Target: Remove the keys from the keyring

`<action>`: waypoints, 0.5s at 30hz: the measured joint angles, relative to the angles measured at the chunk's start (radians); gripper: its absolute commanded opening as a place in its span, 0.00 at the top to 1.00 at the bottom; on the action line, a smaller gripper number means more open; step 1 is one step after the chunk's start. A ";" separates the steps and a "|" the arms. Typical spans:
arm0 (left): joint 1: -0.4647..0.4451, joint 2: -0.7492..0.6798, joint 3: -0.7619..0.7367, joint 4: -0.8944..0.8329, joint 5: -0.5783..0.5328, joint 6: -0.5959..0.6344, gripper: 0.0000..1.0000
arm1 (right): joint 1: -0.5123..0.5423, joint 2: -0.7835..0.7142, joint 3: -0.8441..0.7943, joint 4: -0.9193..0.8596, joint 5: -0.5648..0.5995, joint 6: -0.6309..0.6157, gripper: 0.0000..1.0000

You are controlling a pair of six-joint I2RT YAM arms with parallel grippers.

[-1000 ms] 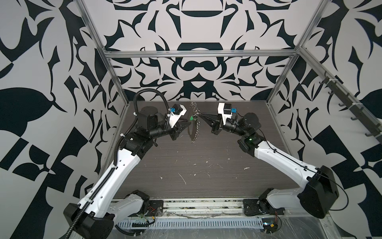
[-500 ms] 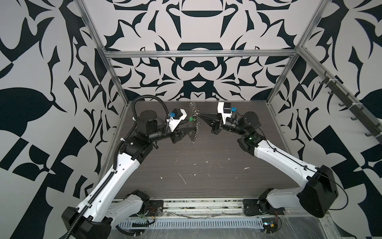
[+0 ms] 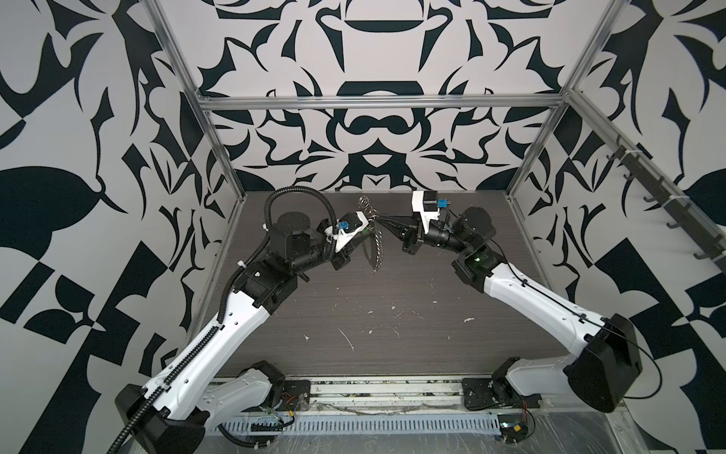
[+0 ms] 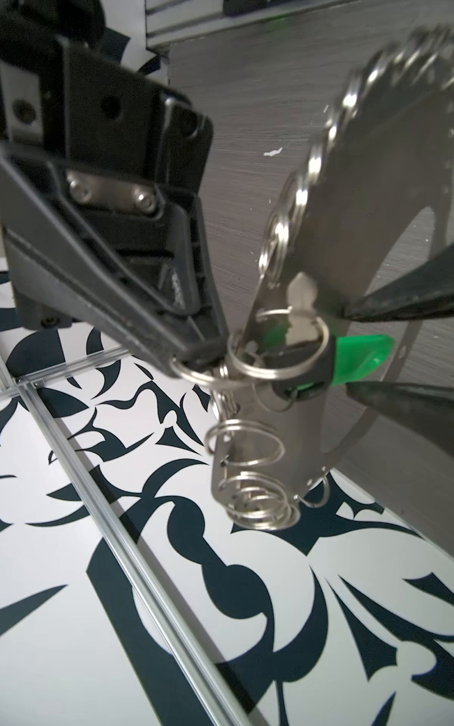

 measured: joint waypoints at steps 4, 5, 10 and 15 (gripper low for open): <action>-0.006 0.000 0.002 0.001 -0.040 0.008 0.73 | 0.000 0.001 0.007 -0.008 -0.004 0.000 1.00; -0.007 0.000 0.002 0.001 -0.047 0.008 0.73 | 0.000 0.001 0.007 -0.009 -0.005 0.000 1.00; -0.014 0.000 0.002 0.003 -0.069 0.008 0.76 | 0.000 0.001 0.008 -0.016 -0.006 0.003 1.00; -0.024 0.006 0.010 0.016 -0.097 0.002 0.80 | 0.000 0.001 0.008 -0.015 -0.006 0.007 1.00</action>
